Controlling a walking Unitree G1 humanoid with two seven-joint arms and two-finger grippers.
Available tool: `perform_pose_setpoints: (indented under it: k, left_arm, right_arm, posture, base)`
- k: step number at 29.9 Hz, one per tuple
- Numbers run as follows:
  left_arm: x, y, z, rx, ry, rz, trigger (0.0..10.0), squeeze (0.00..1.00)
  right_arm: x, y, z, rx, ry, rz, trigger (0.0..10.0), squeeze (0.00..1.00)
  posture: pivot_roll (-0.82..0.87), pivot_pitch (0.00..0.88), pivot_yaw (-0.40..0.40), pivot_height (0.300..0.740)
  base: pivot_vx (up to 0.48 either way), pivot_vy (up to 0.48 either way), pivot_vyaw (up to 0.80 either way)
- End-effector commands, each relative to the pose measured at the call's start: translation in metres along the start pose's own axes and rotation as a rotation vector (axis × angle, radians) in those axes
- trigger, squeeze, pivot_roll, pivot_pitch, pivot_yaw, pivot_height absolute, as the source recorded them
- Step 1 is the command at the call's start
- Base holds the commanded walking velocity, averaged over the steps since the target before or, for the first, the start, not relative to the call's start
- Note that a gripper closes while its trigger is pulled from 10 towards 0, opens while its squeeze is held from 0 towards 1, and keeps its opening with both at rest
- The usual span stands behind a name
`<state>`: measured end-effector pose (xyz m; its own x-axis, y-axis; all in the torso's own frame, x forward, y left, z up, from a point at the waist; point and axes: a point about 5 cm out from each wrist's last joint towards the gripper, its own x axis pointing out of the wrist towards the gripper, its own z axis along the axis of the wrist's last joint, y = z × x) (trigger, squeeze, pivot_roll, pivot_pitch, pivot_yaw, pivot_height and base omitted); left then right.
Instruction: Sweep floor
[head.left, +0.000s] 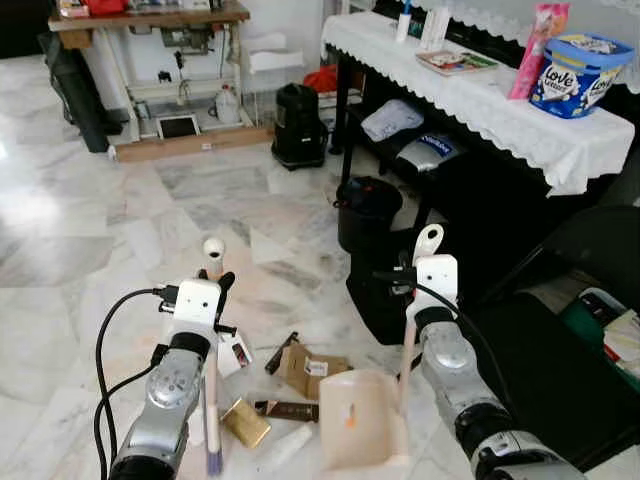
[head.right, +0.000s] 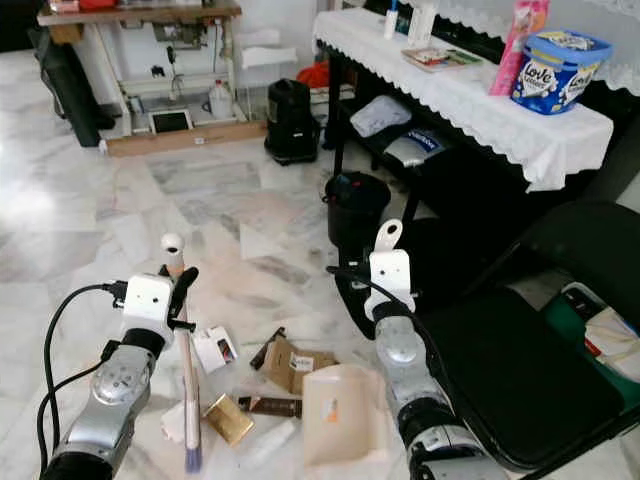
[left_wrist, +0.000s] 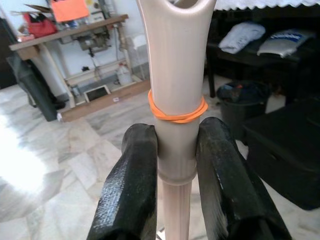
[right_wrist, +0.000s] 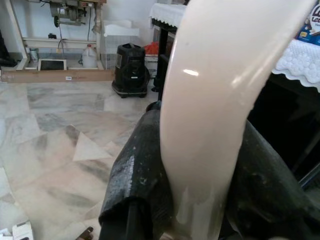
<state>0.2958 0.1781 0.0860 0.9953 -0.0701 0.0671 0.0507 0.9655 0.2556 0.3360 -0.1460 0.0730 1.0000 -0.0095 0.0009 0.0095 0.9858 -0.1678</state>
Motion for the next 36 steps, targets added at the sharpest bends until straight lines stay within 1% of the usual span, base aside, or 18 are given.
perform_pose_setpoints:
  k: [1, 5, 10, 13, 14, 16, 17, 18, 22, 23, 28, 30, 32, 36]
  left_arm:
    - [0.003, 0.0, 0.008, 0.003, -0.035, -0.014, 10.0, 0.0]
    - [0.003, -0.001, 0.006, 0.006, -0.018, -0.036, 10.0, 0.0]
    - [0.004, 0.001, 0.004, -0.001, -0.005, -0.058, 10.0, 0.0]
    - [0.004, 0.0, 0.004, -0.004, -0.004, -0.062, 10.0, 0.0]
    - [0.004, 0.0, 0.004, -0.005, -0.001, -0.069, 10.0, 0.0]
    - [0.004, 0.001, 0.004, -0.007, 0.0, -0.073, 10.0, 0.0]
    - [0.003, 0.001, 0.003, -0.009, 0.002, -0.075, 10.0, 0.0]
    - [0.003, 0.001, 0.003, -0.01, 0.003, -0.075, 10.0, 0.0]
    - [0.004, 0.0, 0.002, -0.021, 0.012, -0.09, 10.0, 0.0]
    - [0.004, -0.001, 0.001, -0.035, 0.028, -0.116, 10.0, 0.0]
    - [0.002, -0.006, 0.0, -0.051, 0.055, -0.19, 10.0, 0.0]
    - [0.002, -0.006, 0.0, -0.049, 0.057, -0.198, 10.0, 0.0]
    - [0.003, -0.006, 0.0, -0.06, 0.06, -0.203, 10.0, 0.0]
    - [0.003, -0.005, -0.001, -0.078, 0.078, -0.219, 10.0, 0.0]
  right_arm:
    - [0.001, 0.0, 0.002, -0.001, -0.008, -0.006, 10.0, 0.0]
    - [0.0, -0.001, -0.001, -0.002, 0.009, -0.016, 10.0, 0.0]
    - [-0.002, 0.001, -0.008, -0.014, 0.055, -0.008, 10.0, 0.0]
    - [-0.003, 0.001, -0.009, -0.018, 0.06, -0.008, 10.0, 0.0]
    - [-0.005, 0.001, -0.015, -0.04, 0.094, -0.015, 10.0, 0.0]
    - [-0.007, 0.0, -0.02, -0.052, 0.132, -0.027, 10.0, 0.0]
    - [-0.009, -0.001, -0.026, -0.067, 0.173, -0.036, 10.0, 0.0]
    - [-0.009, -0.001, -0.028, -0.066, 0.184, -0.036, 10.0, 0.0]
    - [-0.01, 0.0, -0.029, -0.066, 0.194, -0.031, 10.0, 0.0]
    - [-0.01, 0.0, -0.029, -0.065, 0.197, -0.029, 10.0, 0.0]
    - [-0.009, 0.001, -0.03, -0.063, 0.202, -0.024, 10.0, 0.0]
    - [-0.01, 0.001, -0.03, -0.062, 0.204, -0.022, 10.0, 0.0]
    - [-0.012, 0.006, -0.033, -0.052, 0.212, 0.001, 10.0, 0.0]
    - [-0.013, 0.009, -0.035, -0.031, 0.233, 0.002, 10.0, 0.0]
  posture:
    - [0.05, 0.0, -0.036, 0.74]
    - [0.05, 0.0, -0.035, 0.74]
    - [0.05, 0.0, -0.03, 0.74]
    - [0.05, 0.0, -0.029, 0.74]
    - [0.06, 0.0, -0.029, 0.74]
    - [0.06, 0.0, -0.029, 0.74]
    - [0.05, 0.0, -0.029, 0.74]
    - [0.05, 0.0, -0.029, 0.74]
    - [0.06, 0.0, -0.032, 0.74]
    - [0.06, 0.0, -0.032, 0.74]
    - [0.06, 0.0, -0.035, 0.74]
    - [0.06, 0.0, -0.035, 0.74]
    - [0.07, 0.0, -0.034, 0.74]
    - [0.07, 0.0, -0.032, 0.74]
  base:
    - [0.0, 0.0, 0.0]
    - [0.0, 0.0, 0.0]
    - [0.0, 0.0, 0.0]
    - [0.0, 0.0, 0.0]
    - [0.0, 0.0, 0.0]
    - [0.0, 0.0, 0.0]
    - [0.0, 0.0, 0.0]
    - [0.0, 0.0, 0.0]
    - [0.0, 0.0, 0.0]
    - [0.0, 0.0, 0.0]
    - [0.0, 0.0, 0.0]
    - [0.0, 0.0, 0.0]
    - [0.0, 0.0, 0.0]
    - [0.0, 0.0, 0.0]
